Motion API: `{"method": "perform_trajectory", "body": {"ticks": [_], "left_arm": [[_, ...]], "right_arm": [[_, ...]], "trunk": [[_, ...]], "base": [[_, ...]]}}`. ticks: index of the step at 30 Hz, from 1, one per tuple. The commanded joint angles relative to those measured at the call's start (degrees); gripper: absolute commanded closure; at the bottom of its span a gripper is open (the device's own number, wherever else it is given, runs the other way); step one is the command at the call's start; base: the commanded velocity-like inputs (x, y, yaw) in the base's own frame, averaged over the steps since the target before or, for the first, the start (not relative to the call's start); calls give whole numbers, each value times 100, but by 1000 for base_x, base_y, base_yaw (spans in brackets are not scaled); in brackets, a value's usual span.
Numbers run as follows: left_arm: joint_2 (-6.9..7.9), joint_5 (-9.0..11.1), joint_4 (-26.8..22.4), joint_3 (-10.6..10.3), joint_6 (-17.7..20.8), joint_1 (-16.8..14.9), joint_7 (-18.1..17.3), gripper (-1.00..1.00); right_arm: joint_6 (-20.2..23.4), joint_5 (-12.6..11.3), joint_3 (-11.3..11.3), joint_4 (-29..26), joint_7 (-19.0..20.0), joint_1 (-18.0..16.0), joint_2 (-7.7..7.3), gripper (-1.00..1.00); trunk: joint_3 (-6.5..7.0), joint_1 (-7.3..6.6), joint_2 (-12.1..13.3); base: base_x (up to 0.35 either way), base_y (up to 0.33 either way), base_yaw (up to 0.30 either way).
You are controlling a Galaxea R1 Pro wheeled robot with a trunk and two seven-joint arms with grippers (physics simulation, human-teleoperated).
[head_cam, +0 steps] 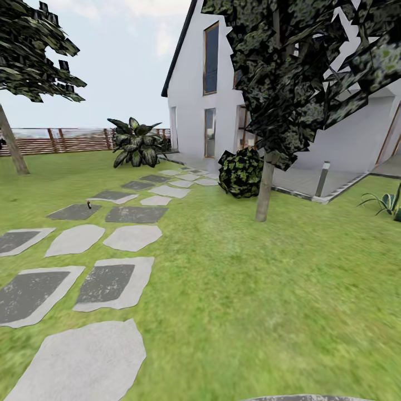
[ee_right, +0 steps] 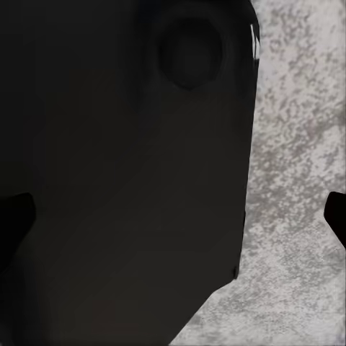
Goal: In the garden, pick up the pesticide atomizer on the floor and spray pesticide onto both trees until each tree trunk is fully covered.
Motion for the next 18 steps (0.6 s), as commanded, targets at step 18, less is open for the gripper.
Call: {"method": "perform_trajectory", "body": {"ticks": [18], "left_arm": [[29, -16, -29, 19, -192, 9, 33, -100]], "right_arm": [[-163, 21, 24, -149, -21, -27, 204, -100]], "trunk": [[0, 1, 0]], "base": [[0, 0, 0]]}}
